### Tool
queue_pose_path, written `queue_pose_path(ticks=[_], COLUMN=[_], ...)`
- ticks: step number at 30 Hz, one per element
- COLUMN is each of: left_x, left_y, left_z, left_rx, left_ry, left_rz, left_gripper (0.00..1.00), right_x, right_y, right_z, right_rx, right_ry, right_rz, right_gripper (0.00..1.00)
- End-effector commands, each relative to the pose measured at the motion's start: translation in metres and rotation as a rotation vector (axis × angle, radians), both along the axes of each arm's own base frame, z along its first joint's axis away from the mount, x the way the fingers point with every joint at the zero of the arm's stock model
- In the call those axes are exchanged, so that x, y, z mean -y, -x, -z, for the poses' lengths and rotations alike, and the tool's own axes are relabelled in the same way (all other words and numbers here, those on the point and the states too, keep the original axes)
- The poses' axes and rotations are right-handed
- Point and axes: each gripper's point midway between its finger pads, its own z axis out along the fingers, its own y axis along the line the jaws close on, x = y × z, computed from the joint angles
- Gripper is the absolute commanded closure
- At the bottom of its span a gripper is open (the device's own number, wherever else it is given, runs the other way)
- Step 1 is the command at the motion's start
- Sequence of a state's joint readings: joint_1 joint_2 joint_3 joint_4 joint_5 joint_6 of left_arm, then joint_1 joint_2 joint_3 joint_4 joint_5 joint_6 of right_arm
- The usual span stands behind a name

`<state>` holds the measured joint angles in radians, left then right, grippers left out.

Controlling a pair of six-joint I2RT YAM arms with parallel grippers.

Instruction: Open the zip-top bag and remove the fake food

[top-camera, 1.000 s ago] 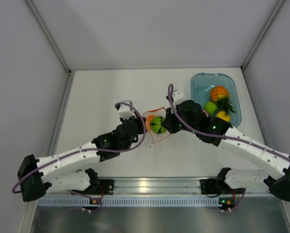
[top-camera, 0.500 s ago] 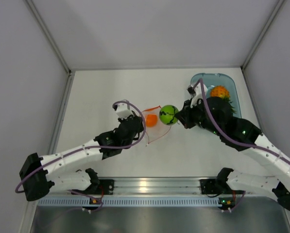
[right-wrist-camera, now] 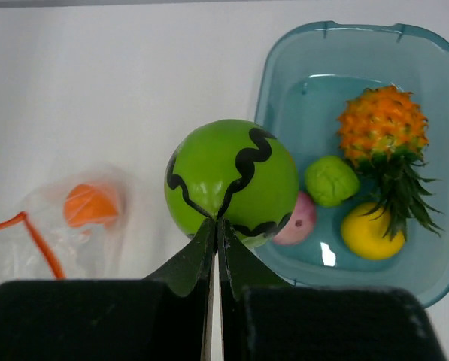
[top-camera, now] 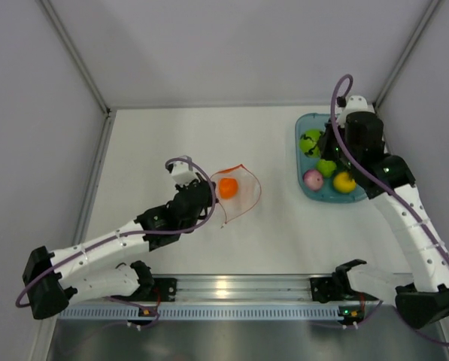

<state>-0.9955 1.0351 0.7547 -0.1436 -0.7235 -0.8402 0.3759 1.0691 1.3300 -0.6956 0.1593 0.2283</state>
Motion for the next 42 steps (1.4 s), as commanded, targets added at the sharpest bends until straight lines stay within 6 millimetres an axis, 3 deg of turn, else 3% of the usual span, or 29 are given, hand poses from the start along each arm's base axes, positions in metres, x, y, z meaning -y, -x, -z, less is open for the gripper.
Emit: queue_pose_path(ticks=[1,8,11,12,15,19,22,24,27,29,34,35,37,38,39,40,42], left_x=[-0.004,0.008,0.012,0.014,0.018,0.024,0.030,0.033,0.035,0.036,0.044,0.045,0.050,0.051,0.051,0.053,0.053], left_y=[0.002,0.009,0.011,0.012,0.014,0.014,0.014,0.012,0.010,0.007,0.001,0.000,-0.002,-0.004,-0.004,-0.007,-0.009], left_z=[-0.023,-0.051,-0.058,-0.062,-0.070,-0.077,-0.082,-0.082,-0.080,-0.081,-0.086,-0.087,-0.085,-0.086,-0.085,-0.081,-0.080], left_rx=[0.028,0.053,0.061,0.065,0.072,0.080,0.081,0.079,0.077,0.079,0.083,0.084,0.076,0.078,0.076,0.069,0.064], left_ry=[0.020,0.057,0.061,0.069,0.083,0.079,0.085,0.079,0.062,0.054,0.046,0.047,0.037,0.038,0.036,0.028,0.031], left_rz=[0.012,0.105,0.137,0.146,0.173,0.198,0.218,0.222,0.219,0.210,0.211,0.214,0.216,0.210,0.208,0.201,0.188], left_gripper=[1.00,1.00,1.00,1.00,1.00,1.00,1.00,1.00,1.00,1.00,1.00,1.00,1.00,1.00,1.00,1.00,1.00], right_x=[0.017,0.045,0.054,0.056,0.057,0.059,0.057,0.056,0.054,0.055,0.038,0.022,0.005,-0.013,-0.024,-0.048,-0.071], right_y=[-0.032,-0.098,-0.123,-0.134,-0.152,-0.170,-0.177,-0.178,-0.175,-0.171,-0.138,-0.123,-0.104,-0.088,-0.076,-0.060,-0.033], right_z=[0.002,0.045,0.068,0.083,0.115,0.143,0.153,0.154,0.143,0.135,0.082,0.059,0.056,0.038,0.046,0.043,0.038], right_rx=[-0.008,-0.105,-0.153,-0.189,-0.268,-0.329,-0.361,-0.367,-0.352,-0.351,-0.229,-0.180,-0.171,-0.132,-0.144,-0.142,-0.107], right_ry=[-0.004,-0.041,-0.037,-0.033,-0.056,-0.062,-0.063,-0.065,-0.068,-0.060,-0.117,-0.154,-0.186,-0.207,-0.212,-0.227,-0.259], right_rz=[0.046,0.118,0.151,0.157,0.145,0.153,0.142,0.135,0.119,0.115,0.046,-0.015,-0.084,-0.146,-0.180,-0.255,-0.343], right_gripper=[1.00,1.00,1.00,1.00,1.00,1.00,0.87,0.65,0.49,0.48,0.53,0.53,0.54,0.54,0.54,0.54,0.54])
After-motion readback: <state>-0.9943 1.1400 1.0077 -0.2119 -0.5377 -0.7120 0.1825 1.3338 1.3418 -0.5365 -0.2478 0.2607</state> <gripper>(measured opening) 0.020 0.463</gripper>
